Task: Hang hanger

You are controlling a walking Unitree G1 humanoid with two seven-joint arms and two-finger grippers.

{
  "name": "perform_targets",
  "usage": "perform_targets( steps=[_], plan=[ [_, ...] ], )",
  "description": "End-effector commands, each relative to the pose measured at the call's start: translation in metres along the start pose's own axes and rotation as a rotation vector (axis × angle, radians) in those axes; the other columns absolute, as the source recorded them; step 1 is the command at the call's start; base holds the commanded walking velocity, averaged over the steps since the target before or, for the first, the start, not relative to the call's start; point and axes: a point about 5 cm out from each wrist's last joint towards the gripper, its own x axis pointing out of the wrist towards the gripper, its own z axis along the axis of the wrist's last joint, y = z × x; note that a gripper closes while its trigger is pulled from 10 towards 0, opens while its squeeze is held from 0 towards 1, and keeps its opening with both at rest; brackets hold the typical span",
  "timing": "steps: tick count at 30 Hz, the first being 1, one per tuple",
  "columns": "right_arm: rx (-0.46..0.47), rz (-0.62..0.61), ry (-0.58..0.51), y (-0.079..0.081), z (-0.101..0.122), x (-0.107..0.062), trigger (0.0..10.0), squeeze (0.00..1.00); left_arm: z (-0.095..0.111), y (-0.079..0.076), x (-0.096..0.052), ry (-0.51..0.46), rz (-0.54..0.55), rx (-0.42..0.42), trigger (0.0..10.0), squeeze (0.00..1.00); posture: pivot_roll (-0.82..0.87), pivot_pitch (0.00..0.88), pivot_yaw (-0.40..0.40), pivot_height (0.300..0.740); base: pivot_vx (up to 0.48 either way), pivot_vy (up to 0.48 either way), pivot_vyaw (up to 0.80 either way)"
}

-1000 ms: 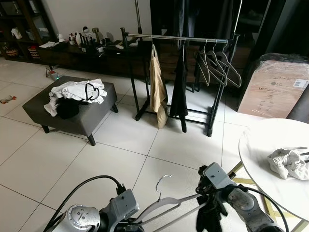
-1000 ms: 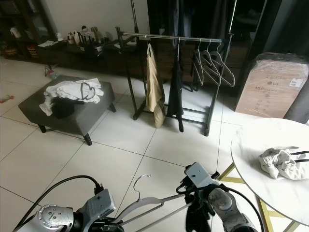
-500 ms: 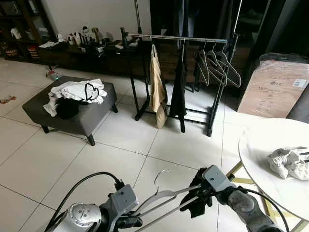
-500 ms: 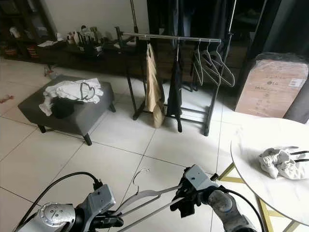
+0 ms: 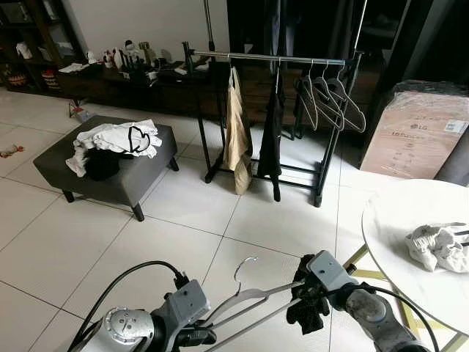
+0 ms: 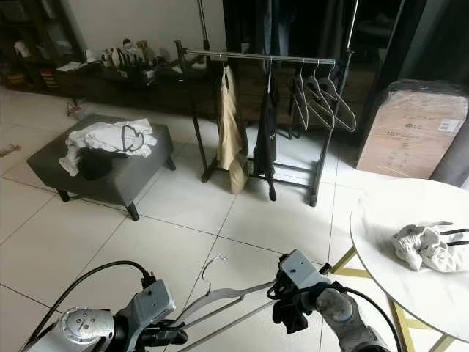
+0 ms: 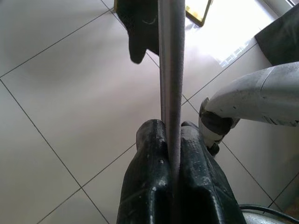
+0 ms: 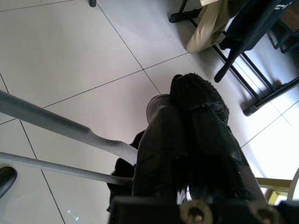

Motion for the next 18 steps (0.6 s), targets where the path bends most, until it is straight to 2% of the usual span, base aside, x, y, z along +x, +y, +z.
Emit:
perform_targets(
  steps=[1, 8, 12, 18],
  plan=[
    [-0.007, 0.009, 0.0, 0.002, -0.002, -0.001, 10.0, 0.0, 0.004, 0.004, -0.003, -0.015, 0.019, 0.012, 10.0, 0.0, -0.04, 0.052, 0.026, 0.74, 0.0, 0.0, 0.0],
    [-0.007, 0.009, 0.0, 0.002, -0.002, -0.001, 10.0, 0.0, 0.004, 0.004, -0.003, -0.015, 0.019, 0.012, 10.0, 0.0, -0.04, 0.052, 0.026, 0.74, 0.0, 0.0, 0.0],
    [0.013, 0.147, 0.081, 0.015, -0.018, -0.006, 10.0, 0.0, 0.009, 0.009, -0.001, -0.036, 0.059, 0.007, 10.0, 0.0, -0.04, 0.068, 0.023, 0.74, 0.0, 0.0, 0.0],
    [0.028, 0.188, 0.079, 0.02, -0.019, -0.007, 10.0, 0.0, 0.009, 0.01, 0.0, -0.039, 0.065, 0.007, 10.0, 0.0, -0.04, 0.069, 0.022, 0.74, 0.0, 0.0, 0.0]
  ],
)
